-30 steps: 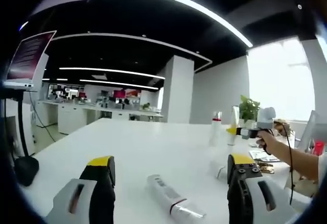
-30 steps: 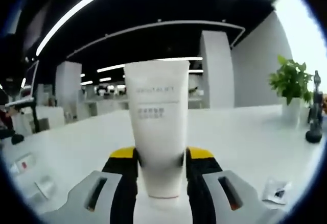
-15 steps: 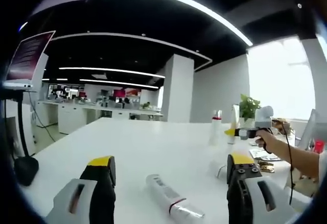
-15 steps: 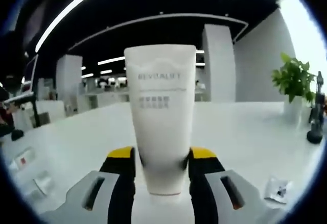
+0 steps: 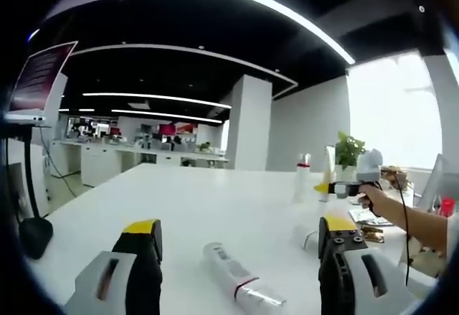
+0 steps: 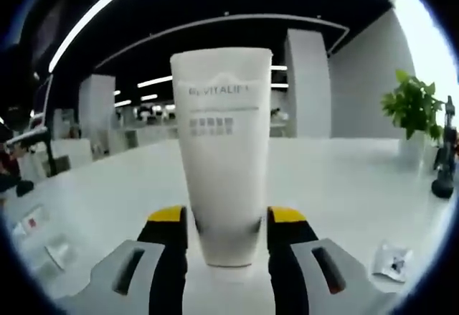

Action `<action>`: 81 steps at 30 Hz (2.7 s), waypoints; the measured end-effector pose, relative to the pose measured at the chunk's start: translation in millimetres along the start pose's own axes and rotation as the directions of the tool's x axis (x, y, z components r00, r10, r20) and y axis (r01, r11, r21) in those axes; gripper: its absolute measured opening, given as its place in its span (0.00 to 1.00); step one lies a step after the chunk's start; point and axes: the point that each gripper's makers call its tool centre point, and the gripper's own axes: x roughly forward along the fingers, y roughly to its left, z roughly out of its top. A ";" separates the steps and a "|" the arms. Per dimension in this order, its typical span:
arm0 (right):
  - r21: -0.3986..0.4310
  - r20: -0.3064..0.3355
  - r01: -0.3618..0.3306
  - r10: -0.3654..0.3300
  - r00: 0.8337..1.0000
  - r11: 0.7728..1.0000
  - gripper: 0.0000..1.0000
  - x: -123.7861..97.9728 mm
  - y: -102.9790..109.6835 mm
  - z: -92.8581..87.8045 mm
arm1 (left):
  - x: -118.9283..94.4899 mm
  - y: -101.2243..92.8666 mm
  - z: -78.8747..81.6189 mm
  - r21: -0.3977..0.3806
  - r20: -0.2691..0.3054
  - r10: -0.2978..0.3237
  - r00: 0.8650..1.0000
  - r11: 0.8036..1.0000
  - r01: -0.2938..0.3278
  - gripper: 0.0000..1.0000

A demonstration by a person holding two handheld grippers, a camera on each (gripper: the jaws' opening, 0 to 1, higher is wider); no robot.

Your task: Arrange the skincare products in the storage area until every visible bottle or jar stands upright without overlapping.

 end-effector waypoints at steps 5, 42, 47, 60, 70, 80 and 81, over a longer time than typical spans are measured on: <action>-0.006 -0.008 0.007 -0.007 1.000 1.000 0.45 -0.9 -1.1 -2.6 | 0.2 0.5 -0.3 0.002 -0.001 0.001 1.000 1.000 -0.001 0.93; -0.017 -0.005 0.091 -0.091 0.996 0.996 0.33 2.3 -19.4 -4.1 | -0.8 6.3 -4.1 0.000 -0.013 0.028 1.000 1.000 -0.028 0.96; 0.037 0.047 0.045 -0.046 0.998 0.998 0.51 -12.9 -9.0 13.5 | -0.8 5.8 -5.2 -0.001 -0.017 0.028 0.999 1.000 -0.028 0.96; 0.043 0.096 -0.085 0.081 0.992 0.995 1.00 -36.5 5.3 27.5 | 0.3 6.6 -6.0 0.013 -0.021 0.045 0.999 0.999 -0.044 1.00; 0.023 0.166 -0.333 0.325 0.931 0.943 1.00 -51.9 60.1 55.1 | 1.3 7.8 -10.5 0.032 -0.046 0.062 0.997 0.998 -0.060 1.00; 0.133 -0.026 -0.527 0.534 0.845 0.840 0.99 -71.5 132.3 34.4 | -0.3 6.9 -15.6 0.039 -0.063 0.070 0.996 0.997 -0.067 0.99; 0.156 -0.041 -0.539 0.551 0.834 0.828 0.98 -72.0 137.6 31.4 | -0.5 6.9 -16.3 0.040 -0.066 0.071 0.995 0.997 -0.068 0.99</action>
